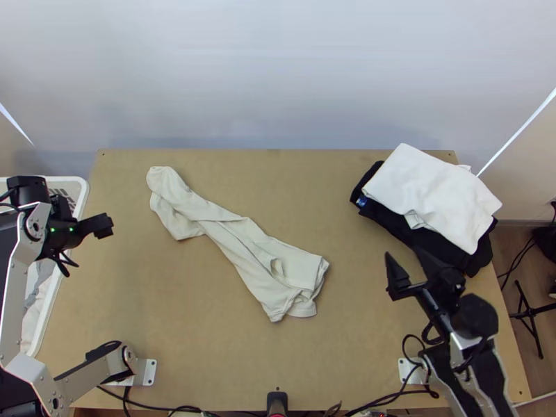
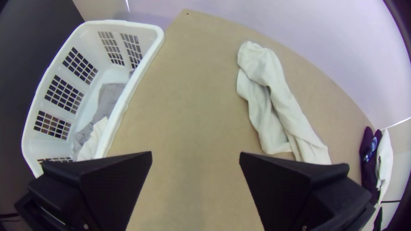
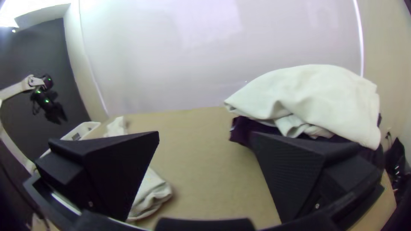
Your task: Fold the t-shirt
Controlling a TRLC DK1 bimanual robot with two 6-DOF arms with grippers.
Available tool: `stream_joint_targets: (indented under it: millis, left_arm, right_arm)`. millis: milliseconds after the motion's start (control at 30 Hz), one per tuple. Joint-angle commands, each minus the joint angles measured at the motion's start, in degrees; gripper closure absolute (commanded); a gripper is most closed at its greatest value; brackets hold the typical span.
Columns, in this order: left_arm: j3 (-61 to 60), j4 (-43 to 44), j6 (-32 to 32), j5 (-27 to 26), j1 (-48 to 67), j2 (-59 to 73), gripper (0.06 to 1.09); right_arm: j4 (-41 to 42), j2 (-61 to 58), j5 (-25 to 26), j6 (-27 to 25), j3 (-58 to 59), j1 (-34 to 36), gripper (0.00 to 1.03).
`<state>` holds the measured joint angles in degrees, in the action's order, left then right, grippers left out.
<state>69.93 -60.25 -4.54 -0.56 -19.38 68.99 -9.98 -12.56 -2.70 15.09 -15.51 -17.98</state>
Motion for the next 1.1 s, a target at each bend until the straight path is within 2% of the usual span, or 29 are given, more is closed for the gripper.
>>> stream_joint_targets:
  millis: [0, 233, 367, 400, 533, 667, 800, 933, 1067]
  left_arm:
    - [-0.41, 1.45, -1.35, 0.03, 1.71, 0.27, 0.1]
    - [-1.11, 2.33, -1.88, 0.03, 1.97, 0.27, 0.1]
    - [-1.2, 2.42, -1.88, 0.12, 1.62, 0.35, 0.1]
    - [-1.2, 2.42, -1.88, 0.03, 1.62, 0.35, 0.1]
    - [-1.38, 2.59, -2.14, 0.03, 1.53, 0.35, 0.1]
    - [-1.82, 2.94, -2.41, 0.12, 1.53, 0.35, 0.1]
    - [-1.82, 3.03, -2.5, 0.12, 1.36, 0.35, 0.1]
    - [-1.73, 3.03, -2.41, 0.12, 0.92, 0.35, 0.1]
    - [-1.73, 3.03, -2.41, 0.12, 0.66, 0.62, 0.1]
  right_arm:
    - [-6.37, -17.15, -2.31, 10.57, -15.78, -14.45, 0.04]
    - [-4.44, -33.85, -12.59, 30.87, -20.62, -15.68, 0.04]
    - [-3.82, -45.28, -22.09, 43.62, -23.16, -11.2, 0.04]
    - [-3.82, -47.3, -24.11, 45.29, -23.69, -10.06, 0.04]
    - [-4.17, -54.42, -26.74, 49.16, -24.75, -8.65, 0.04]
    - [-6.37, -61.71, -28.5, 50.12, -26.94, -8.39, 0.04]
    - [-6.28, -67.16, -28.59, 51.0, -29.67, -7.77, 0.15]
    - [-6.72, -69.62, -28.5, 51.0, -31.07, -7.69, 0.17]
    - [-8.22, -73.05, -28.5, 51.44, -31.51, -7.34, 0.31]
